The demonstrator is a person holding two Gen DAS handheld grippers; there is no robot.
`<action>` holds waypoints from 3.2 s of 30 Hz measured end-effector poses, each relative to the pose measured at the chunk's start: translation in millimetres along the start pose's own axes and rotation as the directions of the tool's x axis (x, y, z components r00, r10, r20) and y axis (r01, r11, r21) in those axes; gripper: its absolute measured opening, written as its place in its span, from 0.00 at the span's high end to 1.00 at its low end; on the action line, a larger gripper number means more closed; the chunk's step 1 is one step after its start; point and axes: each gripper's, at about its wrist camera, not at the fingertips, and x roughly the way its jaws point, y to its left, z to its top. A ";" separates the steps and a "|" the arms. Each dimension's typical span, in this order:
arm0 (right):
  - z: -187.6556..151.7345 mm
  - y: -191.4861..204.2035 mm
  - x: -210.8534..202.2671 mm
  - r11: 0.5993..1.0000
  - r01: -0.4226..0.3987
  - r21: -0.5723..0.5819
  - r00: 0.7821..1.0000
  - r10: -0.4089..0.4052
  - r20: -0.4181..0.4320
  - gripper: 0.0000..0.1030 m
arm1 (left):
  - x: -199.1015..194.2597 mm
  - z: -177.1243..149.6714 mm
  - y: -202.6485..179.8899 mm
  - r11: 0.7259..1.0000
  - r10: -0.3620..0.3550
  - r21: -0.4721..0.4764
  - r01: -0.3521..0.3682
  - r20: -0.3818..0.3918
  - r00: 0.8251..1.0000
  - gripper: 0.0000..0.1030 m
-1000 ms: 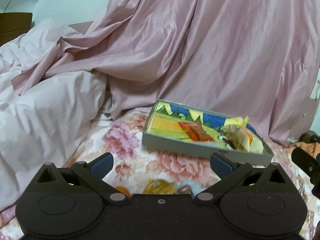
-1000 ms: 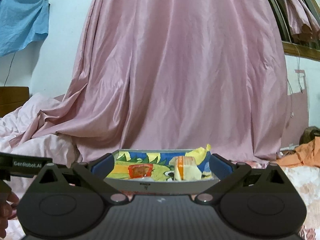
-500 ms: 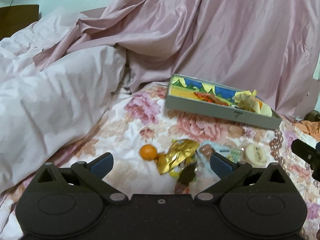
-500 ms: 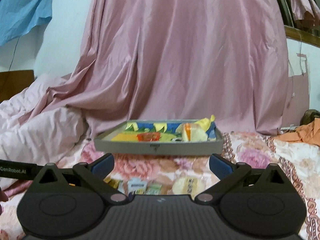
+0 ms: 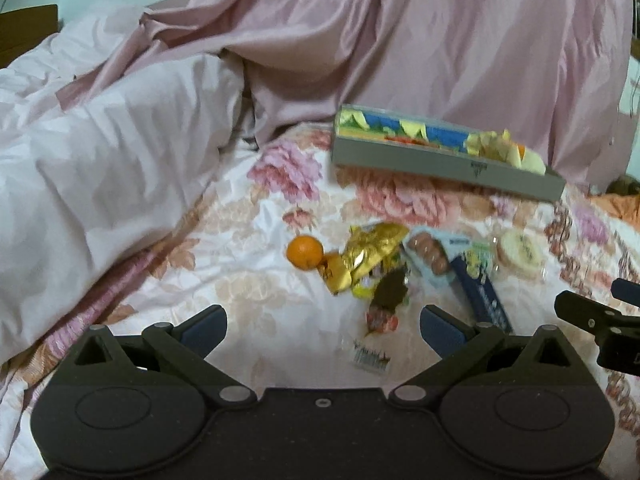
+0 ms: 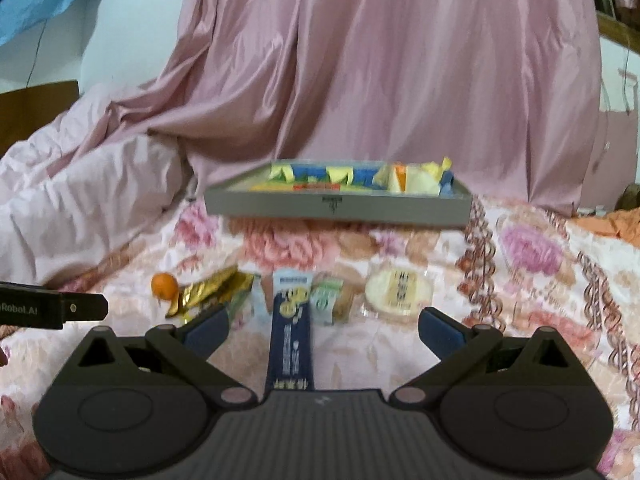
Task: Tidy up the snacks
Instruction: 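Grasp the blue Ca stick with the right tool while the left grasps the seaweed pack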
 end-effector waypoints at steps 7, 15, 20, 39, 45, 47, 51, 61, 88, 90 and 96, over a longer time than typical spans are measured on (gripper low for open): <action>-11.7 -1.1 24.9 1.000 0.008 -0.007 0.993 -0.009 -0.116 0.00 | 22.1 -2.5 -6.1 0.998 -0.026 0.051 0.029 -0.051 0.998 0.01; -19.5 1.7 55.3 0.999 0.010 -0.032 0.978 -0.016 -0.206 0.00 | 52.6 -1.3 -15.4 0.989 -0.030 0.139 0.043 -0.089 0.996 0.01; -19.7 3.3 66.7 0.998 -0.009 -0.054 0.978 -0.002 -0.210 0.00 | 68.2 0.9 -17.2 0.983 -0.035 0.176 0.052 -0.103 0.994 0.01; -27.3 10.1 109.5 0.991 -0.098 -0.092 0.967 0.072 -0.246 0.13 | 101.9 4.8 -23.1 0.962 -0.073 0.251 0.104 -0.128 0.989 0.01; -27.0 5.3 104.9 0.993 -0.105 -0.059 0.969 0.089 -0.232 0.37 | 108.5 5.8 -30.9 0.951 -0.128 0.264 0.163 -0.146 0.981 0.08; -27.0 4.7 102.9 0.993 -0.105 -0.051 0.969 0.090 -0.229 0.42 | 110.9 7.0 -31.3 0.950 -0.142 0.256 0.177 -0.151 0.978 0.12; -28.1 5.3 100.6 0.993 -0.104 -0.053 0.970 0.089 -0.225 0.45 | 116.7 11.1 -29.5 0.953 -0.184 0.207 0.220 -0.182 0.966 0.24; -29.0 8.8 99.1 0.992 -0.108 -0.068 0.973 0.092 -0.213 0.59 | 118.0 15.0 -27.8 0.969 -0.146 0.162 0.185 -0.226 0.963 0.50; -27.2 7.5 103.2 0.986 -0.136 -0.093 0.971 0.114 -0.210 0.63 | 110.5 11.2 -34.1 0.974 -0.130 0.153 0.169 -0.236 0.963 0.51; -27.3 9.0 101.8 0.986 -0.132 -0.106 0.973 0.108 -0.205 0.65 | 109.4 11.3 -35.1 0.976 -0.124 0.148 0.162 -0.238 0.963 0.51; -28.2 22.2 93.0 0.969 -0.095 -0.227 0.985 0.059 -0.162 0.69 | 102.8 11.7 -42.2 0.975 -0.115 0.164 0.152 -0.214 0.970 0.51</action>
